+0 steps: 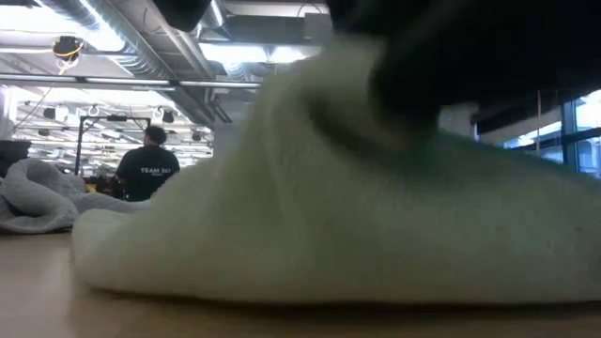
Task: Fold microfiber towels
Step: Fold the light green microfiber cloth
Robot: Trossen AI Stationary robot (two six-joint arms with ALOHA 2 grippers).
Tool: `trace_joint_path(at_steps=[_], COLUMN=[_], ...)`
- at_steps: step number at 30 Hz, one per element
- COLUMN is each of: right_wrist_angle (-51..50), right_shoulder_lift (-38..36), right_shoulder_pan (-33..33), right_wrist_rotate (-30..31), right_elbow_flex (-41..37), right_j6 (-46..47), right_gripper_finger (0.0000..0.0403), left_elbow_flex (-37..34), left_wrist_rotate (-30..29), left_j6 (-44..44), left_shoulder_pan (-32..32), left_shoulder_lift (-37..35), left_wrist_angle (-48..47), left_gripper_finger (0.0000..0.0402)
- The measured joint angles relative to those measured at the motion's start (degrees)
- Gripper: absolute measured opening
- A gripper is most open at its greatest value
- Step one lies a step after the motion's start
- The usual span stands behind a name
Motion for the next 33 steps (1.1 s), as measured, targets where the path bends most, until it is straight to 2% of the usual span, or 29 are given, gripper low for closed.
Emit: trace_joint_path(at_steps=[3,7,10,13,15,17,24,33], right_wrist_angle=[-0.15,-0.64,-5.73,-14.71,-21.78,-24.37,-22.24,-13.97], right_shoulder_lift=[-2.41,-5.9,-7.23,-7.93,-7.75,-7.03,-6.67,-6.21], right_shoulder_pan=[0.04,0.07,0.6,2.42,4.06,5.97,11.45,15.52], right_wrist_rotate=[-0.03,-2.47,-5.34,-5.77,-3.18,0.3,17.83,19.64], right_elbow_flex=[0.0,0.15,0.13,0.13,-0.24,-1.39,-5.89,-13.66], right_j6=[0.31,0.73,2.88,5.17,6.43,6.42,2.98,5.17], right_gripper_finger=[0.0223,0.024,0.0242,0.0242,0.0242,0.0241,0.0215,0.0183], left_elbow_flex=[0.0,0.01,0.02,0.02,0.02,0.0,0.0,0.0], left_wrist_rotate=[-0.27,0.03,0.22,0.19,0.22,0.33,0.13,0.11], left_j6=[0.19,0.33,0.27,0.11,0.13,0.15,0.44,0.46], left_shoulder_pan=[0.16,0.77,1.03,0.81,0.67,0.61,1.05,1.19], left_shoulder_lift=[0.0,0.0,-0.07,-0.07,-0.07,-0.07,-0.07,-0.07], left_wrist_angle=[-0.07,-0.21,-0.46,-0.58,-0.61,-0.55,-0.55,-0.55], left_gripper_finger=[0.0094,0.0094,0.0094,0.0094,0.0094,0.0094,0.0094,0.0094])
